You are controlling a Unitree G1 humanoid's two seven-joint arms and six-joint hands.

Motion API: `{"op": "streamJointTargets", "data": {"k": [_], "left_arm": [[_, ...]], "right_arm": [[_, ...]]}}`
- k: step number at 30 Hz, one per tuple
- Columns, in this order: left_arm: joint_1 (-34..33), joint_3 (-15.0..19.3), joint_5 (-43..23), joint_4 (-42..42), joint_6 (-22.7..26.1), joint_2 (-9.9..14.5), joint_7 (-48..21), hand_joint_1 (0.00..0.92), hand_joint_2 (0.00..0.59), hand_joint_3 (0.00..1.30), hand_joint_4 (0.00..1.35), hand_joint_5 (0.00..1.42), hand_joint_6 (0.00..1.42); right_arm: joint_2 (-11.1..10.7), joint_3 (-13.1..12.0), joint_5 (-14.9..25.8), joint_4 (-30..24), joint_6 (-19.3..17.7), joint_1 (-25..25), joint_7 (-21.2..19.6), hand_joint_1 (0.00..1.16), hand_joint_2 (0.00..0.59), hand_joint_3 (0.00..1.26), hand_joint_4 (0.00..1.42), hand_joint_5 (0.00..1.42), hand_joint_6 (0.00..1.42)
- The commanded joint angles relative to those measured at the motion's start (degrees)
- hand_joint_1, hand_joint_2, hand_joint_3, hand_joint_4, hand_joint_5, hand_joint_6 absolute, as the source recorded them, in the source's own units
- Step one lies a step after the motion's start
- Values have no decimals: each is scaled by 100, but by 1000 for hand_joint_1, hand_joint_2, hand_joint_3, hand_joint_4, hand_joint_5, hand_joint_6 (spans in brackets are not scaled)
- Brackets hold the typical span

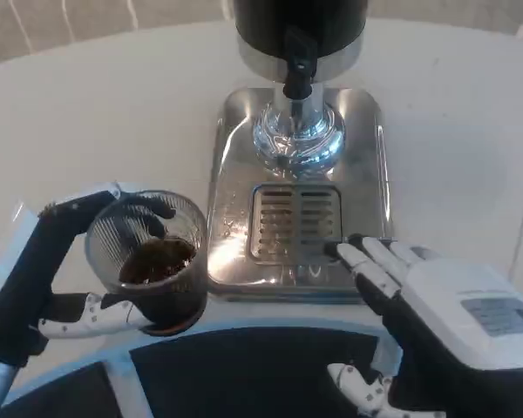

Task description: Grasp the cup under the faucet to collect the drink, then remove the cup.

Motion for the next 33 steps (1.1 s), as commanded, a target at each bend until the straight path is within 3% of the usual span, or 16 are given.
{"op": "streamJointTargets", "data": {"k": [1, 6, 24, 33], "left_arm": [[238, 176, -298, -390, -138, 22, -122, 625, 22, 947, 1107, 1404, 1023], [558, 251, -403, -789, -122, -16, -246, 625, 22, 947, 1107, 1404, 1024], [1537, 419, -493, -1685, -78, -178, -489, 625, 13, 941, 1107, 1390, 1040], [1647, 461, -485, -1763, -74, -210, -533, 626, 11, 938, 1107, 1389, 1041]], "right_arm": [[201, 78, -115, -84, -387, 213, -33, 347, 500, 44, 0, 0, 0], [414, 3, -100, -84, -722, 492, -164, 350, 502, 38, 0, 0, 0], [800, -552, 368, -84, -1777, 1008, -274, 355, 502, 26, 0, 0, 0], [925, -553, 413, -84, -2042, 1208, -289, 360, 509, 25, 0, 0, 0]]}}
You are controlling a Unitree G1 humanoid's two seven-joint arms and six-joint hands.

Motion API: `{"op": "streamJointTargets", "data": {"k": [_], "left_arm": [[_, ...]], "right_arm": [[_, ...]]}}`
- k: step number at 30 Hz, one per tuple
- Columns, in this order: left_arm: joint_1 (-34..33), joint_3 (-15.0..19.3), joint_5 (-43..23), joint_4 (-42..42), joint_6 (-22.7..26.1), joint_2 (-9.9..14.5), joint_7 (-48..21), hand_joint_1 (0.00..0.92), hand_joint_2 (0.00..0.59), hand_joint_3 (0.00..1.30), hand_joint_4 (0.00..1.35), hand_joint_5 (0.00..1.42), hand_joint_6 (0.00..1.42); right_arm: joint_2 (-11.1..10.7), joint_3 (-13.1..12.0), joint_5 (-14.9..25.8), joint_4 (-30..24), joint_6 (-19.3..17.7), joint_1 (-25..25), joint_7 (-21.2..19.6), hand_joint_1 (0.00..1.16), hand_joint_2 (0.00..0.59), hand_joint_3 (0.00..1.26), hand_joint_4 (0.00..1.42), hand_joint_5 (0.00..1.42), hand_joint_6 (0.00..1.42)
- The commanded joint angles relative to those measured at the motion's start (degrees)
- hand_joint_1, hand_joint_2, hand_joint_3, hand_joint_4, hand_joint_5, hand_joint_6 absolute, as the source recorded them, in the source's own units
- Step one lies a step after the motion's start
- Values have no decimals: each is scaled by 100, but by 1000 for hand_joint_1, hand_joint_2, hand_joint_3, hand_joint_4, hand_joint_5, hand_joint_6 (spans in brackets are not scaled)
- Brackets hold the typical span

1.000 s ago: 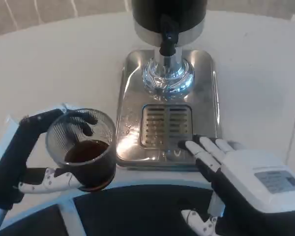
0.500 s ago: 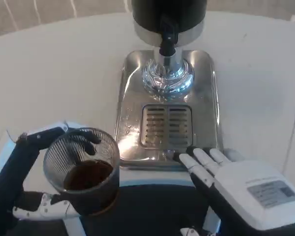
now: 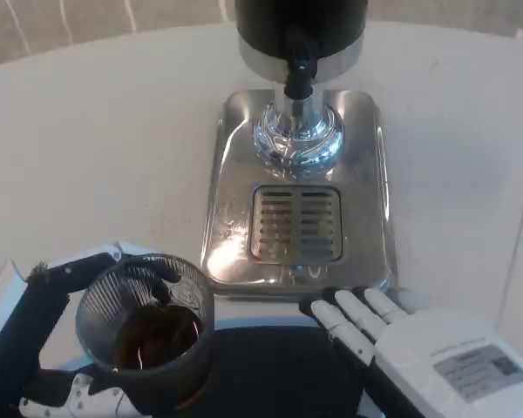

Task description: Grasp the cup under the faucet to collect the drink, then remove the cup.

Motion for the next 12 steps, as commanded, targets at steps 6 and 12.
{"op": "streamJointTargets", "data": {"k": [6, 12], "left_arm": [[33, 90, -149, -106, -52, -41, -18, 631, 8, 938, 1107, 1389, 1041], [23, 72, -133, -88, -13, -50, -48, 633, 7, 938, 1107, 1389, 1041]], "right_arm": [[756, 97, -64, -83, -72, 205, -104, 364, 511, 25, 0, 0, 0], [711, 128, -122, -83, 27, 167, -90, 366, 511, 25, 0, 0, 0]]}}
